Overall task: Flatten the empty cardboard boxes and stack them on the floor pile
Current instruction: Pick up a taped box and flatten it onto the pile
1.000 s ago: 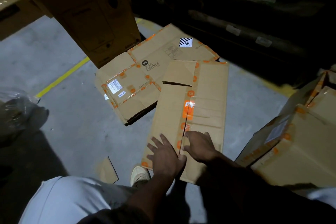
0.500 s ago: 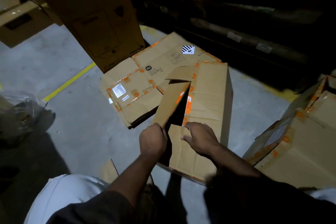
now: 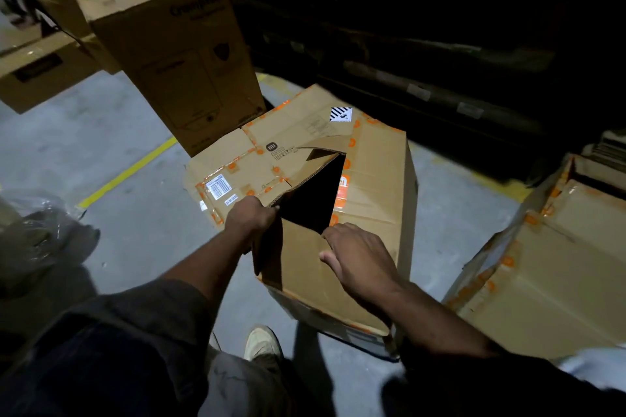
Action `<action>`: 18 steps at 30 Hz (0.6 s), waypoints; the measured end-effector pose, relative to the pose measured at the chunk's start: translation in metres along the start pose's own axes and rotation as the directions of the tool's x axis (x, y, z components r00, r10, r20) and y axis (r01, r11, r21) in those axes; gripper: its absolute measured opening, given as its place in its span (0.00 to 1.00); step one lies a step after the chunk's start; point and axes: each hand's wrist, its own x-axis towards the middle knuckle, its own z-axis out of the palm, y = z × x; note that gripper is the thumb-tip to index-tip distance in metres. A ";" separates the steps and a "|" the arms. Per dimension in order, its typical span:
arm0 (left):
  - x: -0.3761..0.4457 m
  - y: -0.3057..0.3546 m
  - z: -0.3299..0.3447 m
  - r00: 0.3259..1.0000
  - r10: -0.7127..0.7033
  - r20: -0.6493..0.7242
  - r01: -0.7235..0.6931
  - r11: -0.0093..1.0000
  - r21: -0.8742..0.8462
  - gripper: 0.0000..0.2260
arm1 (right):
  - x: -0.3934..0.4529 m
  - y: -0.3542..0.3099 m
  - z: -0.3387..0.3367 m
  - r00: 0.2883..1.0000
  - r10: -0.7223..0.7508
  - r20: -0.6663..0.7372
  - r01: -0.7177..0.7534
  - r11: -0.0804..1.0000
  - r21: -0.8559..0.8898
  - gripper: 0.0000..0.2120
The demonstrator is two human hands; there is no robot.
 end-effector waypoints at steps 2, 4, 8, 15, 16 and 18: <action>0.002 0.002 -0.001 1.000 -0.001 0.024 0.002 0.999 -0.035 0.17 | -0.007 -0.009 -0.006 0.999 -0.042 -0.009 0.042 0.999 -0.017 0.09; -0.001 0.005 0.000 0.999 -0.017 0.032 0.018 1.000 -0.025 0.15 | -0.018 -0.020 -0.009 0.997 -0.066 0.036 0.068 0.996 -0.049 0.10; -0.007 0.005 0.015 1.000 0.007 -0.002 -0.007 0.996 0.091 0.15 | -0.040 -0.033 -0.003 0.994 -0.057 0.092 0.064 0.995 -0.075 0.22; -0.013 0.010 0.021 0.998 0.051 -0.029 -0.044 0.978 0.202 0.17 | -0.056 -0.038 -0.006 0.994 -0.099 0.035 0.102 0.990 -0.092 0.19; -0.011 0.012 0.020 0.998 0.058 -0.027 -0.051 0.978 0.203 0.17 | -0.056 -0.039 -0.006 0.995 -0.098 0.027 0.100 0.991 -0.086 0.19; -0.011 0.015 0.017 0.997 0.068 -0.026 -0.061 0.976 0.210 0.17 | -0.056 -0.041 -0.006 0.996 -0.087 0.032 0.089 0.993 -0.083 0.18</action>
